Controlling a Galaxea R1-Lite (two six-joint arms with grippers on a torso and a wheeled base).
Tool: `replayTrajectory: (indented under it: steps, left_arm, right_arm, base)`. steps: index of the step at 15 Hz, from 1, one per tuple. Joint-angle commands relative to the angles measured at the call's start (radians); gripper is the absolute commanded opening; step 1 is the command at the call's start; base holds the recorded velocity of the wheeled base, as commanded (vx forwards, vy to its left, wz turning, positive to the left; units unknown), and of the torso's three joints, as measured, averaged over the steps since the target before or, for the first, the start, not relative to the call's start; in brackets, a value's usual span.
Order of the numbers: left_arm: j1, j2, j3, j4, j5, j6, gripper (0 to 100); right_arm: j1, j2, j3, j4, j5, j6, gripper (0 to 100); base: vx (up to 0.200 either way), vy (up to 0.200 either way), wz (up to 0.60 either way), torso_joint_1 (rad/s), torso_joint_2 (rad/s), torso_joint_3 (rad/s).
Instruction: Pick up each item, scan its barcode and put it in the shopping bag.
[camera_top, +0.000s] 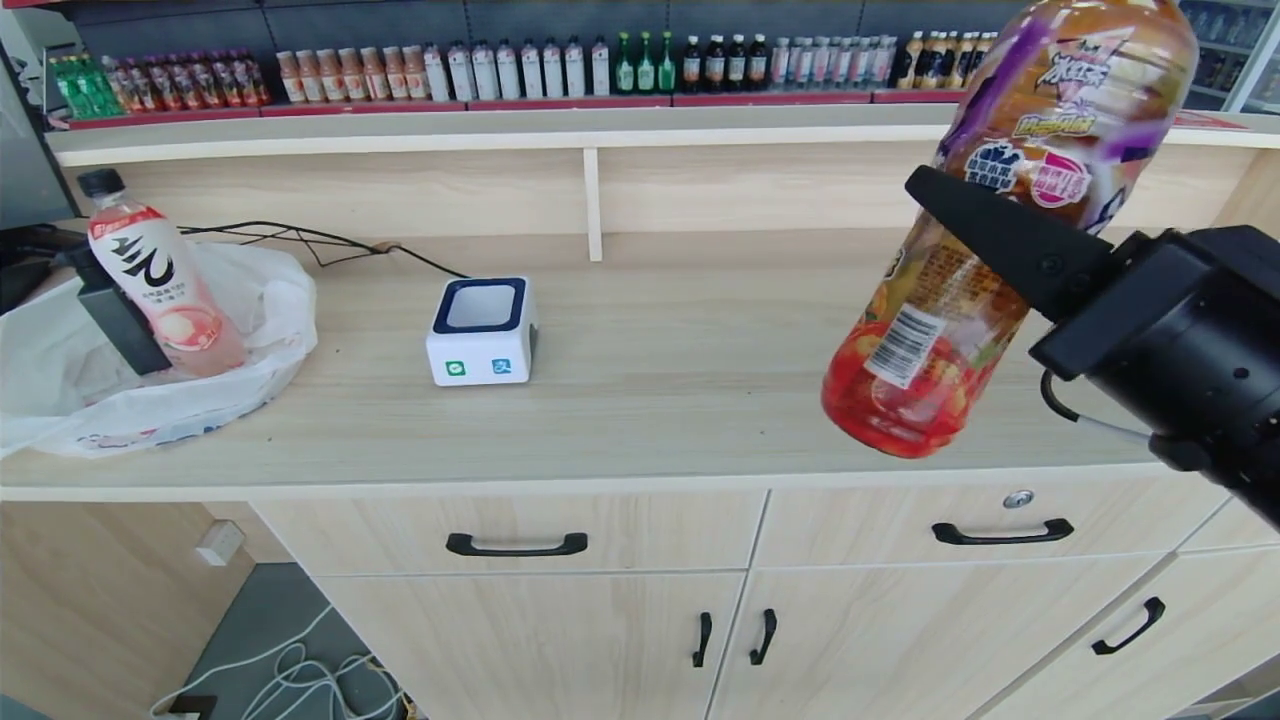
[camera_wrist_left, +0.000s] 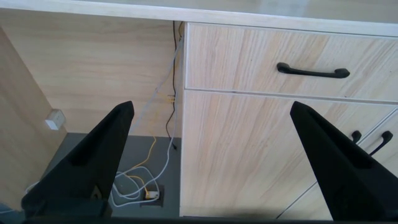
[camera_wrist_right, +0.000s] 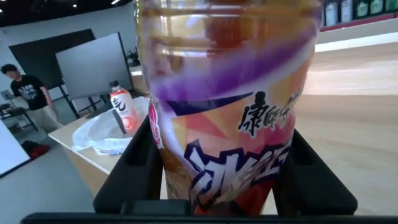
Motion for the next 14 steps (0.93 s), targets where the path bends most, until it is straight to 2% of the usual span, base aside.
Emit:
replayTrajectory:
  steps: [1, 3, 6, 10, 13, 14]
  left_arm:
    - [0.000, 0.000, 0.000, 0.000, 0.000, 0.000, 100]
    - [0.000, 0.000, 0.000, 0.000, 0.000, 0.000, 100]
    - [0.000, 0.000, 0.000, 0.000, 0.000, 0.000, 100]
    - [0.000, 0.000, 0.000, 0.000, 0.000, 0.000, 100]
    - [0.000, 0.000, 0.000, 0.000, 0.000, 0.000, 100]
    - [0.000, 0.000, 0.000, 0.000, 0.000, 0.000, 100]
  right_arm:
    - [0.011, 0.032, -0.023, -0.001, 0.067, 0.032, 0]
    - [0.015, 0.067, -0.061, -0.006, 0.126, 0.085, 0]
    - [0.058, 0.084, -0.085, -0.009, 0.132, 0.187, 0]
    - [0.183, 0.084, -0.088, -0.124, 0.147, 0.239, 0]
    - [0.305, 0.109, -0.118, -0.136, 0.147, 0.231, 0]
    - [0.310, 0.110, -0.114, -0.138, 0.146, 0.233, 0]
  base:
    - [0.000, 0.000, 0.00, 0.000, 0.00, 0.000]
    - [0.000, 0.000, 0.00, 0.000, 0.00, 0.000]
    - [0.000, 0.000, 0.00, 0.000, 0.00, 0.000]
    - [0.000, 0.000, 0.00, 0.000, 0.00, 0.000]
    - [0.000, 0.000, 0.00, 0.000, 0.00, 0.000]
    - [0.000, 0.000, 0.00, 0.000, 0.00, 0.000]
